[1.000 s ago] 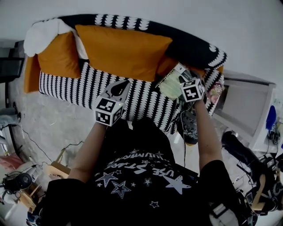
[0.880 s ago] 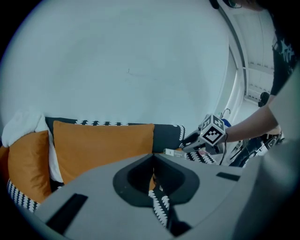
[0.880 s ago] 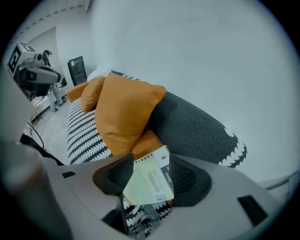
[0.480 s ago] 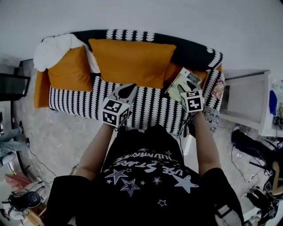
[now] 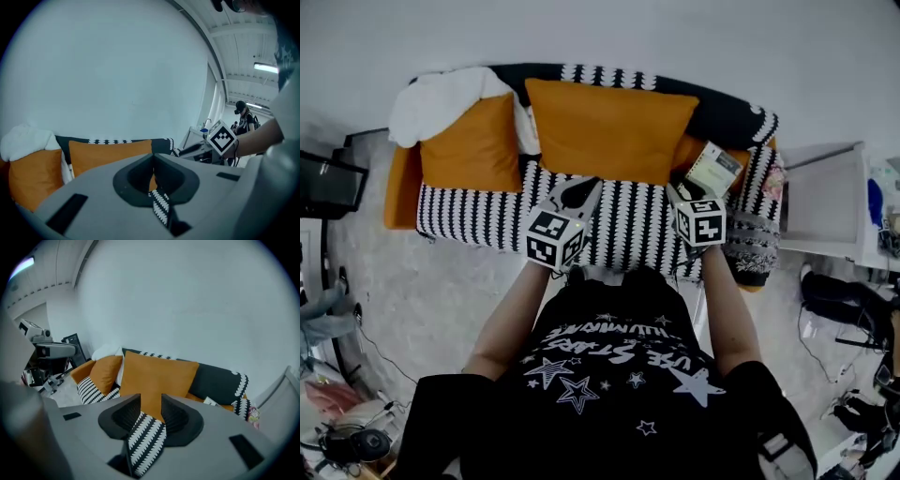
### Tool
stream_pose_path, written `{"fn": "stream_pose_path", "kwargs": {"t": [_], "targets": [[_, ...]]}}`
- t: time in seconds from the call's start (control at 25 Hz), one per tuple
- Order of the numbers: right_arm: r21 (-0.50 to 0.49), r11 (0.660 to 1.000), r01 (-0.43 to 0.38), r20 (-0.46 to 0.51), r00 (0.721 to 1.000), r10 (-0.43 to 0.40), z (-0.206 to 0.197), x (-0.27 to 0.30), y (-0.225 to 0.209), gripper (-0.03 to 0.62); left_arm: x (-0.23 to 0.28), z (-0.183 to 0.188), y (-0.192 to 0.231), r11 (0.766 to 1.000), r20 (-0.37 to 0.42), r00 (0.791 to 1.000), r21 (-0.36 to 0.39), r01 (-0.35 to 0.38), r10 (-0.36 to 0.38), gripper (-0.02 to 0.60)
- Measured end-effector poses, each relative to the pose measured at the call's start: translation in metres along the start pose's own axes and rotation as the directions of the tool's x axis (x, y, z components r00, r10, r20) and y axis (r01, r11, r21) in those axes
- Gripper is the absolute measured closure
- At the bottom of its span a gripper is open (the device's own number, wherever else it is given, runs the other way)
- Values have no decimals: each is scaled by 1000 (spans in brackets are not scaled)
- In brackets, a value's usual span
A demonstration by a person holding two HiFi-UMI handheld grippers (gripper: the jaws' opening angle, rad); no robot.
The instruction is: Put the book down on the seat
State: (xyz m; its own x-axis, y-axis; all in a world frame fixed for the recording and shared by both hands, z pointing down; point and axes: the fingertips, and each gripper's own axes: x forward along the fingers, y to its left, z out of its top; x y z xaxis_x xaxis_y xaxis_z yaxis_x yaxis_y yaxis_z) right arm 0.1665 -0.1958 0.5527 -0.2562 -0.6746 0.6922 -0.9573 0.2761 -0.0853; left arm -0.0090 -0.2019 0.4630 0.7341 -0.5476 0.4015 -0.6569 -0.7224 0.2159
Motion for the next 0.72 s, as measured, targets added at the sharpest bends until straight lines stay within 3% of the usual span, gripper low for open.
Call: {"fn": "stream_pose_path", "kwargs": {"t": [0.32,0.52,0.72], "targets": [[-42,997,66,94,994,-62,30,-24,81,502,-56,-4,22,998,32,998,37,54,-56,574],[-26,995,98,119,988,-94,21,-49,120,530,-84,-9,16,984,27,993,138,110,-115,574],[20,989,145,113,983,-147,4,-68,138,543,-94,-15,12,977,21,985,132,168,-172,574]]}}
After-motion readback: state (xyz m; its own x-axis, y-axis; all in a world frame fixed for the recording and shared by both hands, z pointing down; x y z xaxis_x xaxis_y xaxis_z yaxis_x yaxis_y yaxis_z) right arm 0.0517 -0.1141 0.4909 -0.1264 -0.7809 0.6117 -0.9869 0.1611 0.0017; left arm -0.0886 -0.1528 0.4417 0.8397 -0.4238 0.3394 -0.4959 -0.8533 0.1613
